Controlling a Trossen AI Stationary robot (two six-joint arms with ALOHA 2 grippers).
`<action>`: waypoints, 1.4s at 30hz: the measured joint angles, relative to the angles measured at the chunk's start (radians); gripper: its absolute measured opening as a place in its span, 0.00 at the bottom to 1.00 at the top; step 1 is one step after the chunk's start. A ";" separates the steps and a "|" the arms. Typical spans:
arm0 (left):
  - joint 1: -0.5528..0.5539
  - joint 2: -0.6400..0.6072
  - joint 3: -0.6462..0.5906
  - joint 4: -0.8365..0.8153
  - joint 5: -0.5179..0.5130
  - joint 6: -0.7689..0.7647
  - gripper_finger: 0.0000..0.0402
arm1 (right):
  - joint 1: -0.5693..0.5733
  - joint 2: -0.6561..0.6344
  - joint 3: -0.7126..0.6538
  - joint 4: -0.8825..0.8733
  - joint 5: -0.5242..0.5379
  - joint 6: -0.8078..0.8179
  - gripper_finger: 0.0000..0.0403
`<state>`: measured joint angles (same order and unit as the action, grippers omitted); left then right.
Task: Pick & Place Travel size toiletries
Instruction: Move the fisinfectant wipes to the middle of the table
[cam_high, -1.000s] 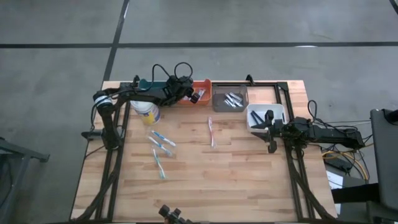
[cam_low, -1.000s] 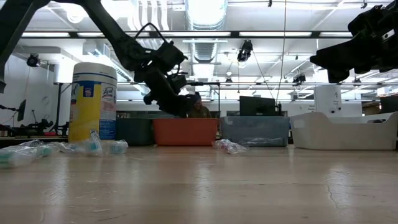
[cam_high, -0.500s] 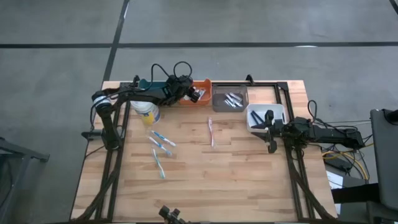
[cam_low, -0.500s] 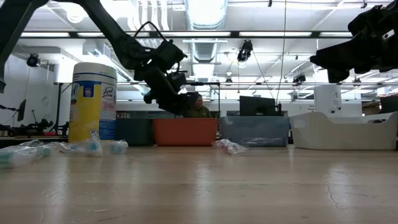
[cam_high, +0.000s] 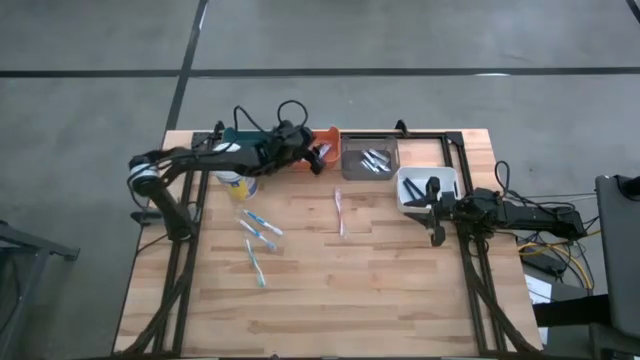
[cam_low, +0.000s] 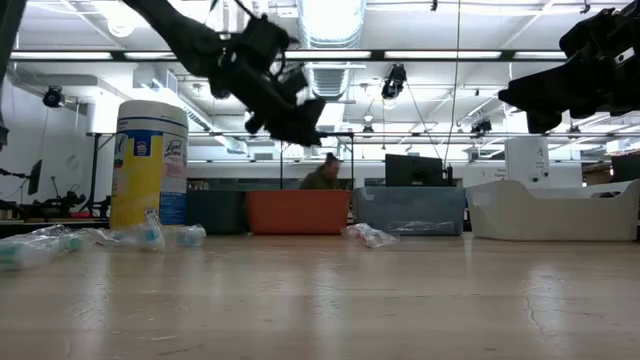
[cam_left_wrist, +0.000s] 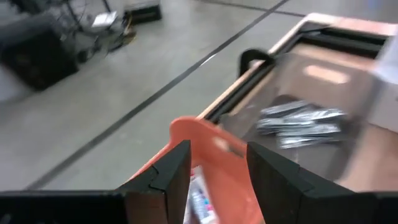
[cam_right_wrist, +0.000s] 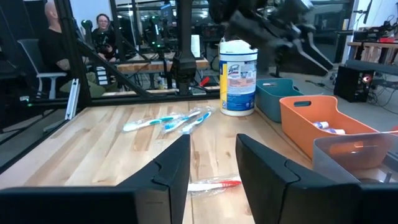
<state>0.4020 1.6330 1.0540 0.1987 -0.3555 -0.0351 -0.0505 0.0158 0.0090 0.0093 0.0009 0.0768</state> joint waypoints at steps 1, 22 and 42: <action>-0.013 -0.014 0.000 -0.006 -0.001 0.013 0.40 | 0.000 0.000 0.000 0.000 0.000 0.001 0.32; -0.230 -0.482 -0.013 -0.578 -0.622 -0.095 0.40 | 0.000 -0.001 0.000 0.000 0.000 0.001 0.30; 0.029 -0.597 -0.007 -1.034 -0.521 -0.416 0.10 | 0.000 0.000 0.000 0.000 0.000 0.001 0.30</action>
<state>0.4308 1.0363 1.0467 -0.8349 -0.8760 -0.4509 -0.0507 0.0154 0.0090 0.0093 0.0008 0.0776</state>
